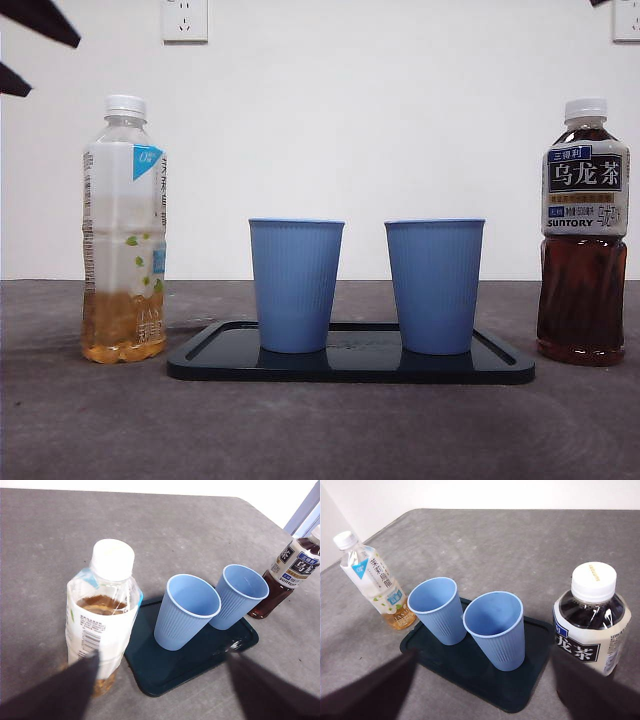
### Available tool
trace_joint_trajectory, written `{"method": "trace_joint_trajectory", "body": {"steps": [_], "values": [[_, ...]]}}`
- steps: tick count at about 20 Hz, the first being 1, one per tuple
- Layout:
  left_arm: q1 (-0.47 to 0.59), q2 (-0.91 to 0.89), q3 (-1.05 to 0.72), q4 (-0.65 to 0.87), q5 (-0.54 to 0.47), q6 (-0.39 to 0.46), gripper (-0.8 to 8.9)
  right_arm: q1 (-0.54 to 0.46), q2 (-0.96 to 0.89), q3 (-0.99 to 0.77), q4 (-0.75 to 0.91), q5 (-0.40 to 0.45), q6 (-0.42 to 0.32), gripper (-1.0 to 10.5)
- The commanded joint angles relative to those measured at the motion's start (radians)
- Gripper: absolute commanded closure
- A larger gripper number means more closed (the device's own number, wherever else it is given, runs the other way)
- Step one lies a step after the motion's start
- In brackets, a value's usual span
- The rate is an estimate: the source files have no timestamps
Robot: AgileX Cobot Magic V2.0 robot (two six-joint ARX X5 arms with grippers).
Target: Pour the drink into the cup
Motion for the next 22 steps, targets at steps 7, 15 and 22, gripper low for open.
{"method": "trace_joint_trajectory", "body": {"steps": [7, 15, 22], "values": [[-0.003, 0.006, 0.018, 0.011, 0.006, -0.008, 2.86, 0.004, 0.038, 0.014, 0.004, 0.11, 0.052, 4.2], [-0.006, 0.006, 0.018, 0.011, 0.006, -0.011, 2.86, 0.024, 0.137, -0.056, 0.138, 0.29, 0.067, 4.2], [-0.006, 0.006, 0.018, 0.011, 0.006, -0.011, 2.86, 0.044, 0.284, -0.187, 0.493, 0.382, 0.079, 4.2]]}}
